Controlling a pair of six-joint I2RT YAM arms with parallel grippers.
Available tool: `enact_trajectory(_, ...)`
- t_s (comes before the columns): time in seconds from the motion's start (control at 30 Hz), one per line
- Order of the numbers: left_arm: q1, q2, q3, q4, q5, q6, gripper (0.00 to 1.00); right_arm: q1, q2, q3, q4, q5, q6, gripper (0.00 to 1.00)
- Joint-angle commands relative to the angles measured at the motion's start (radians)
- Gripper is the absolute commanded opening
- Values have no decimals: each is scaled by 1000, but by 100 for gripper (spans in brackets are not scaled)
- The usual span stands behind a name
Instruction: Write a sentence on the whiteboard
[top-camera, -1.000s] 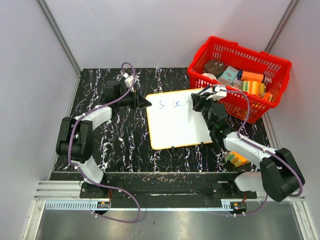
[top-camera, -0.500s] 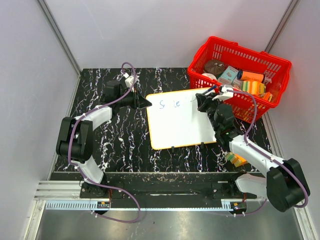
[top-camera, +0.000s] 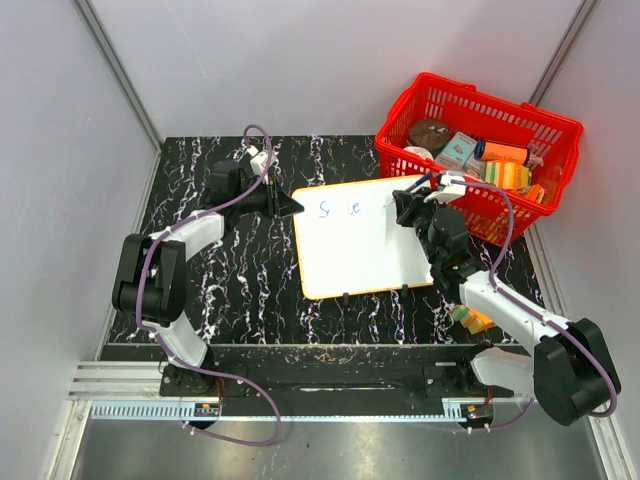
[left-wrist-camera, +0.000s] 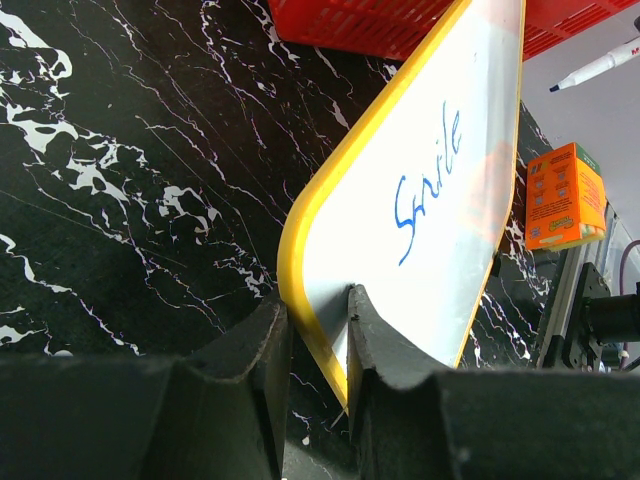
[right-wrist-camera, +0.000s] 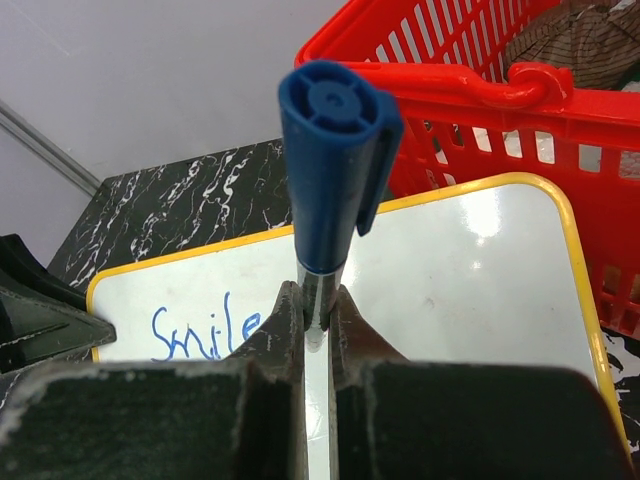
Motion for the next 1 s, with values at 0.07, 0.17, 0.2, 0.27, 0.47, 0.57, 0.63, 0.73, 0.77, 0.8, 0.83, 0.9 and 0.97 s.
enact_trajectory(0.07, -60, 49, -28, -96, -140, 179, 0, -4, -29, 7, 2, -11, -31, 0)
enact_trajectory(0.17, -62, 49, -28, -96, -141, 179, 0, -5, -22, 13, 2, -18, -46, 0)
enact_trajectory(0.2, -62, 49, -28, -96, -141, 179, 0, -7, -17, 14, 3, -28, -52, 0)
enact_trajectory(0.27, -62, 51, -27, -96, -141, 179, 0, -5, 0, 25, 2, -32, -63, 0)
enact_trajectory(0.47, -62, 51, -25, -98, -143, 180, 0, -5, 58, 54, 11, -48, -68, 0)
enact_trajectory(0.57, -63, 49, -25, -101, -142, 182, 0, -5, 89, 75, 12, -58, -57, 0)
enact_trajectory(0.63, -63, 49, -25, -102, -143, 183, 0, -4, 106, 86, 11, -60, -54, 0)
enact_trajectory(0.73, -63, 51, -23, -102, -142, 182, 0, -5, 112, 97, 21, -46, -57, 0)
enact_trajectory(0.77, -63, 51, -23, -101, -143, 182, 0, -4, 112, 100, 26, -42, -60, 0)
enact_trajectory(0.8, -63, 51, -23, -101, -143, 182, 0, -5, 112, 102, 31, -34, -62, 0)
enact_trajectory(0.83, -63, 51, -22, -102, -143, 183, 0, -4, 115, 105, 34, -31, -65, 0)
enact_trajectory(0.9, -65, 54, -22, -102, -143, 182, 0, -4, 118, 109, 49, -22, -68, 0)
enact_trajectory(0.97, -65, 52, -20, -104, -143, 182, 0, -4, 127, 118, 58, -17, -72, 0)
